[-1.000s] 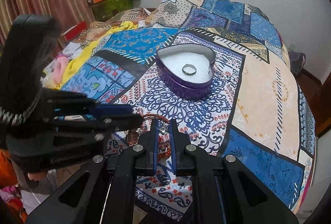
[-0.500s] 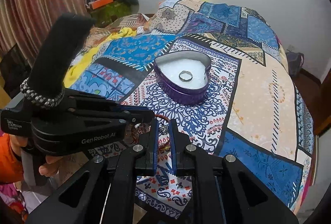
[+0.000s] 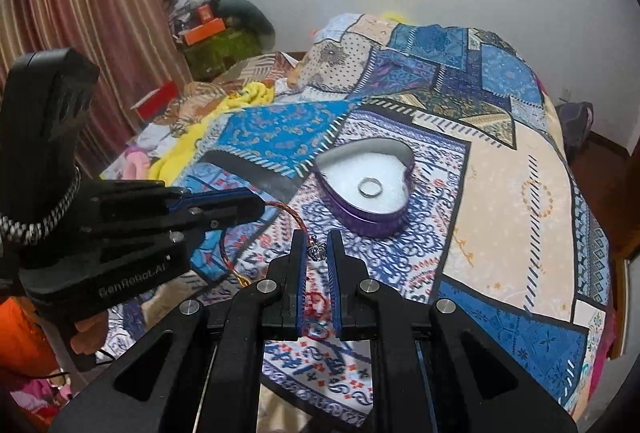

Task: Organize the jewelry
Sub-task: 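Carry the red bracelet with the left gripper toward the tin while the right gripper carries the pendant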

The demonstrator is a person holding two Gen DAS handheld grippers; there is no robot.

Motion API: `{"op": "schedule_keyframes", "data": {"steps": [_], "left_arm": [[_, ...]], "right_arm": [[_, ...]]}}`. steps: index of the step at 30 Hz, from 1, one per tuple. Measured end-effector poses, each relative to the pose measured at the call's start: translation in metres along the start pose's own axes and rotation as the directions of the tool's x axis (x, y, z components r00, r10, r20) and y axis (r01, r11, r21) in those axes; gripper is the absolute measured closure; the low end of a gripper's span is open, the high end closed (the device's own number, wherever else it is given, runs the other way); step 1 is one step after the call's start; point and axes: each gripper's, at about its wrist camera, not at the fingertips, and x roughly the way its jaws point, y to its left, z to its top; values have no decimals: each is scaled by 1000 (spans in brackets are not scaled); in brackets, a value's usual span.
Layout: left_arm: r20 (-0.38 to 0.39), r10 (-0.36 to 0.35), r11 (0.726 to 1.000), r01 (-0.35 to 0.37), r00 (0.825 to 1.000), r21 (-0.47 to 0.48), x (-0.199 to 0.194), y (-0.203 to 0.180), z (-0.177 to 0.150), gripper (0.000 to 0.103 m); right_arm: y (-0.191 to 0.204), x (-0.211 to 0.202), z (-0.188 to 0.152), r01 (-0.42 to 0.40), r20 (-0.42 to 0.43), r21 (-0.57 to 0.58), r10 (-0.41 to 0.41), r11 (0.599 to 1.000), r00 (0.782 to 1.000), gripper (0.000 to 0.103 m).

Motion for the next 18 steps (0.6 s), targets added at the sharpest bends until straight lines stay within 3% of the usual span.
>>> {"op": "schedule_keyframes", "data": {"steps": [8, 18], "left_arm": [[27, 20, 999, -21, 999, 40, -4, -14, -5, 98], [50, 49, 998, -51, 998, 37, -6, -10, -1, 98]], "right_arm": [[12, -6, 6, 2, 30, -26, -1, 1000, 1000, 94], [-9, -20, 16, 43, 86, 29, -46, 999, 995, 94]]}}
